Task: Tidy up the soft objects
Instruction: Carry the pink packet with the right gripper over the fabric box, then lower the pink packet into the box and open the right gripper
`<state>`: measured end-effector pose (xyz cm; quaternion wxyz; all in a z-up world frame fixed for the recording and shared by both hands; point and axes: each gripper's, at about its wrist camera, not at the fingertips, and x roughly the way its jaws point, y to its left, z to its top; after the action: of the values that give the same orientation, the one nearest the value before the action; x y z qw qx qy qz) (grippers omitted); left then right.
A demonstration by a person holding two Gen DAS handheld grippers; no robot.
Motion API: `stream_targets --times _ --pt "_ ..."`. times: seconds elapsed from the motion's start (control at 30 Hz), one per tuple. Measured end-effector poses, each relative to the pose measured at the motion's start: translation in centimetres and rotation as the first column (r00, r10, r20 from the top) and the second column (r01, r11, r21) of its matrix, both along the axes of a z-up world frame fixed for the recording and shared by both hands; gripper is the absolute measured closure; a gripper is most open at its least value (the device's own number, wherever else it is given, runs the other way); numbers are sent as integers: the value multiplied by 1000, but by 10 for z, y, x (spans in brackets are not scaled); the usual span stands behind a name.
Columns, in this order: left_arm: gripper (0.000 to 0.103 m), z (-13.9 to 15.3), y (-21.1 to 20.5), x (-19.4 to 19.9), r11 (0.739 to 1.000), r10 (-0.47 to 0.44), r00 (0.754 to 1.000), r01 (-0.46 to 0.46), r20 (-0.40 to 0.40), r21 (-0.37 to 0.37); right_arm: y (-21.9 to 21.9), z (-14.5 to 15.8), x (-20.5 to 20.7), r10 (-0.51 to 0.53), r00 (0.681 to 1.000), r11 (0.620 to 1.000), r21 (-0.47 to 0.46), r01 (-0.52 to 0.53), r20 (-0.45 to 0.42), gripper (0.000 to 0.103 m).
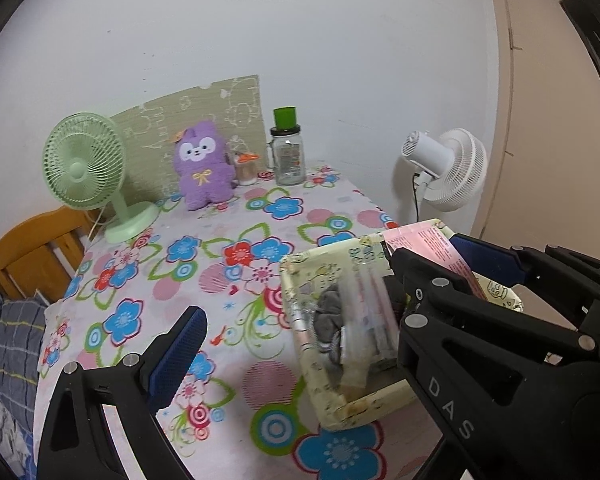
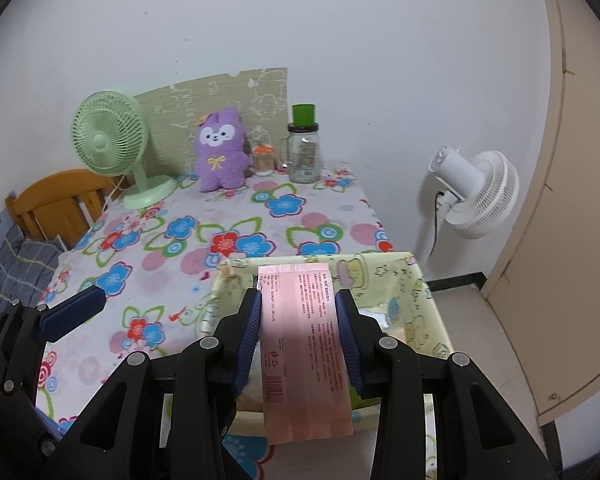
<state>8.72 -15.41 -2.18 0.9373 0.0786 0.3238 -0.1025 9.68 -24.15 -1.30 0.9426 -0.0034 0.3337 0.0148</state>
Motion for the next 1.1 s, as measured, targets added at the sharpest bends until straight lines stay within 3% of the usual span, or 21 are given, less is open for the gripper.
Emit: stream_targets --times 1.1 --pt "4 -49 -70 48 992 -84 988 96 -133 86 -73 -57 46 -75 987 994 64 85 -143 61"
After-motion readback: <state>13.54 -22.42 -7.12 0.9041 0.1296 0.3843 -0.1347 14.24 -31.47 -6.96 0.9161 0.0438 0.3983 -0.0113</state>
